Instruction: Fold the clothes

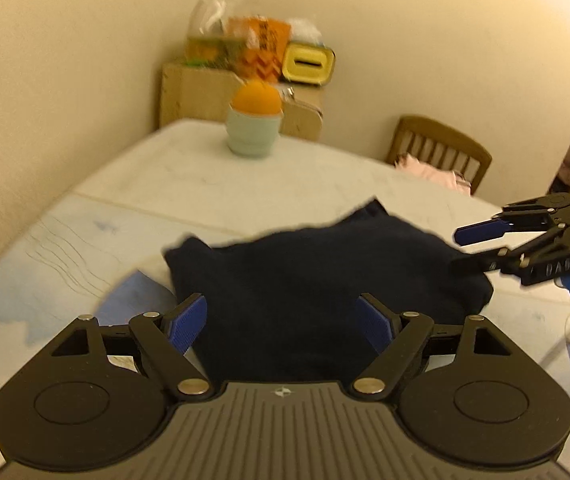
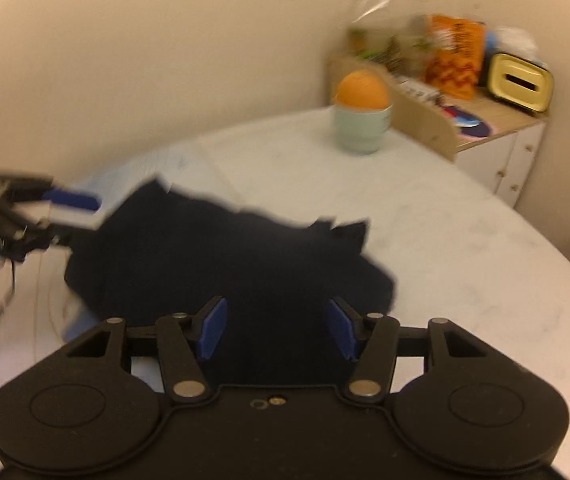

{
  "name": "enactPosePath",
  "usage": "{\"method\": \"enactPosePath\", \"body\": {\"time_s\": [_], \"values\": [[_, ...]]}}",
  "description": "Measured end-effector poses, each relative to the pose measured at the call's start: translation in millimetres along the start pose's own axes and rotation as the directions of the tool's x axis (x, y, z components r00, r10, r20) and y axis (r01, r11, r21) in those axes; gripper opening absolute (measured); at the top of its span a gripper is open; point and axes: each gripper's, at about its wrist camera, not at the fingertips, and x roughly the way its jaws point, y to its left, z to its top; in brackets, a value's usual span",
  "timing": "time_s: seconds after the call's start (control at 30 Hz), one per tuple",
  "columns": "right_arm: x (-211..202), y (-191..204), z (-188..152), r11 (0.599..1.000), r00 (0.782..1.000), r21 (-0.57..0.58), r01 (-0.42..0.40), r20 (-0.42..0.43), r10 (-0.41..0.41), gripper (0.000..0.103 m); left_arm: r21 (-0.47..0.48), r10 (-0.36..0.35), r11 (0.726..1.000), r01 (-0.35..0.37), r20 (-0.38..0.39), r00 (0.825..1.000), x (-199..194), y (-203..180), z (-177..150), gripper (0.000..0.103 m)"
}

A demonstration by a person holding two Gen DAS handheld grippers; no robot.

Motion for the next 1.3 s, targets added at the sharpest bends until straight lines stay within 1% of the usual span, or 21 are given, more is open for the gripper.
{"method": "enactPosePath", "body": {"time_s": [0.1, 0.17, 0.23, 0.37, 0.43, 0.53, 0.57, 0.6, 0.63, 0.7, 0.77, 0.9, 1.03, 1.13, 1.3], "values": [[19, 4, -8, 0.998, 0.998, -0.039, 0.041, -0.047, -0.042, 0.103, 0.004, 0.012, 1.0, -0.011, -0.041, 0.999, 15, 4, -10, 0.081], [29, -4, -12, 0.999, 0.997, 0.027, 0.021, -0.074, -0.019, 0.103, -0.007, 0.003, 1.0, -0.004, -0.058, 0.998, 22, 8, -15, 0.081], [34, -10, -15, 0.997, 0.997, 0.072, 0.013, -0.082, -0.007, 0.103, -0.008, 0.001, 1.0, -0.001, -0.06, 0.998, 26, 9, -17, 0.081], [31, -10, -15, 0.994, 0.996, 0.103, 0.028, -0.085, -0.019, 0.103, -0.011, 0.016, 1.0, -0.017, -0.064, 0.998, 26, 7, -16, 0.081], [22, -5, -12, 0.994, 0.997, 0.098, 0.052, -0.067, -0.046, 0.103, -0.013, 0.034, 0.999, -0.035, -0.065, 0.997, 22, 3, -13, 0.082], [5, 2, -12, 0.99, 0.998, 0.13, 0.054, -0.014, -0.053, 0.103, -0.021, 0.053, 0.998, -0.054, -0.056, 0.997, 13, -3, -11, 0.085], [-1, 5, -12, 0.988, 0.998, 0.142, 0.054, 0.004, -0.055, 0.103, -0.016, 0.066, 0.998, -0.066, -0.046, 0.997, 9, -7, -11, 0.089], [-7, 7, -12, 0.987, 0.998, 0.154, 0.053, 0.022, -0.057, 0.103, -0.009, 0.079, 0.997, -0.079, -0.036, 0.996, 6, -11, -12, 0.096], [-13, 9, -12, 0.986, 0.997, 0.161, 0.052, 0.05, -0.061, 0.103, -0.002, 0.093, 0.996, -0.093, -0.026, 0.995, 2, -15, -12, 0.102], [-25, 13, -14, 0.983, 0.991, 0.174, 0.051, 0.111, -0.071, 0.103, 0.011, 0.119, 0.993, -0.119, -0.005, 0.993, -5, -23, -13, 0.103], [-35, 16, -15, 0.978, 0.986, 0.199, 0.061, 0.142, -0.091, 0.103, 0.009, 0.121, 0.993, -0.121, 0.019, 0.992, -14, -32, -14, 0.103], [-49, 26, -21, 0.976, 0.983, 0.2, 0.081, 0.145, -0.112, 0.103, 0.014, 0.114, 0.993, -0.115, 0.06, 0.992, -30, -48, -14, 0.103], [-64, 35, -27, 0.975, 0.981, 0.198, 0.102, 0.146, -0.132, 0.103, 0.035, 0.168, 0.985, -0.17, 0.068, 0.984, -42, -67, -14, 0.103], [-74, 42, -31, 0.974, 0.978, 0.196, 0.117, 0.146, -0.147, 0.103, 0.032, 0.175, 0.983, -0.179, 0.09, 0.98, -53, -77, -16, 0.103], [-91, 54, -40, 0.97, 0.974, 0.195, 0.144, 0.143, -0.173, 0.103, -0.035, 0.189, 0.982, -0.187, 0.092, 0.978, -68, -88, -24, 0.103]]}}
